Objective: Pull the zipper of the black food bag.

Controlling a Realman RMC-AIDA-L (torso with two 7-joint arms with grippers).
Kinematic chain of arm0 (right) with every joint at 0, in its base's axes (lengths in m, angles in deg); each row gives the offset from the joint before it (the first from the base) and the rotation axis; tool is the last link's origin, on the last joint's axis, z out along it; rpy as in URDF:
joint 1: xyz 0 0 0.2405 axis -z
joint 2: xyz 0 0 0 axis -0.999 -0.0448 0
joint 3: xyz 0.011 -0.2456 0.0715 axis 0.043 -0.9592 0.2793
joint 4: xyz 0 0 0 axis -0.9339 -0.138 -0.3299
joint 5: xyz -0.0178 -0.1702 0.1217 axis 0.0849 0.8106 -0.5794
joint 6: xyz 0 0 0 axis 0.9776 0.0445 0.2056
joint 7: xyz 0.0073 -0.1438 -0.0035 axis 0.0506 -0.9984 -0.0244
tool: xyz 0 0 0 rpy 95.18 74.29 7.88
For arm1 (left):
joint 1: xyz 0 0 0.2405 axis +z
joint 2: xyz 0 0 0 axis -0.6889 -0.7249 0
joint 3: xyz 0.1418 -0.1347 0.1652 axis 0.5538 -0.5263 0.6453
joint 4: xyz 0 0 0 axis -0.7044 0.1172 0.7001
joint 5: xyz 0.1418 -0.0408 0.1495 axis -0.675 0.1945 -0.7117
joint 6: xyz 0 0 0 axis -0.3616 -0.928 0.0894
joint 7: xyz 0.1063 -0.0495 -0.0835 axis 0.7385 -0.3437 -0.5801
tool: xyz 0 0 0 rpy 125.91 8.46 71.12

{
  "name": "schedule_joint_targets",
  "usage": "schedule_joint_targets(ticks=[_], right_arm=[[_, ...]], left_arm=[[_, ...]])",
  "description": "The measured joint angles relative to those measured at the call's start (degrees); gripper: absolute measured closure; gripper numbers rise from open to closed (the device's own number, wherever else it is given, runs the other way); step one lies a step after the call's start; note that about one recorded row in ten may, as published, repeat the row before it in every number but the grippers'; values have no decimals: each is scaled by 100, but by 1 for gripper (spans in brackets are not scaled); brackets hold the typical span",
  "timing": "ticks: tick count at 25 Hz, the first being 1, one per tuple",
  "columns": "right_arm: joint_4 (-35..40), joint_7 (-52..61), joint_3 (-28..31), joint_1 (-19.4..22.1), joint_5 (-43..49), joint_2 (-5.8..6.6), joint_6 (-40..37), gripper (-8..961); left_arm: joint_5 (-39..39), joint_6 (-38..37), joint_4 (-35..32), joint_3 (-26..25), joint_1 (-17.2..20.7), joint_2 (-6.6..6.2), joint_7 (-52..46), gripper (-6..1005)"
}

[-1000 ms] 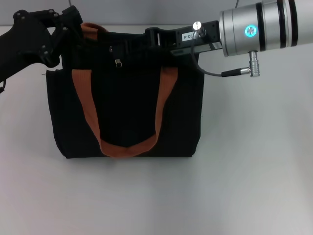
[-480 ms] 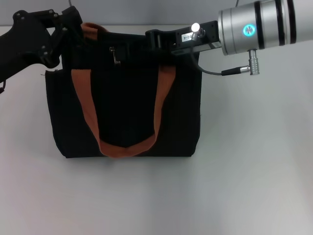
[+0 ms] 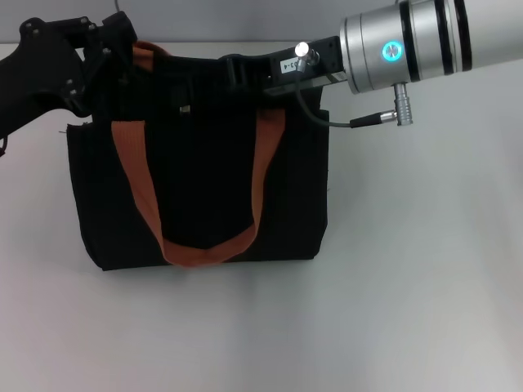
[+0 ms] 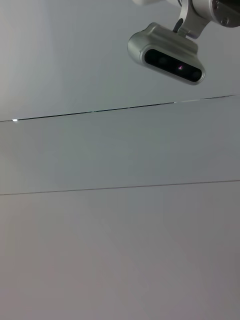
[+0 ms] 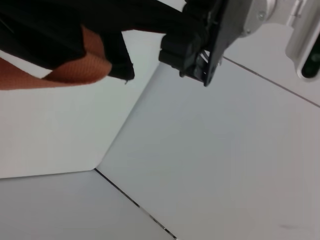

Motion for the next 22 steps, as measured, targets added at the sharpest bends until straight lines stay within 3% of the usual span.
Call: schedule_joint_targets(ticks=[10, 17, 22], right_arm=[[-13, 8, -323, -25, -92, -4, 282, 711], [27, 30, -386, -29, -68, -4, 343, 904], [501, 436, -386, 185, 304, 7, 423, 956]], left_arm=[[1, -39, -5, -18, 1, -7, -6, 968], [1, -49, 1, 13, -7, -2, -9, 968], [1, -75, -3, -3, 13, -6, -9, 967]])
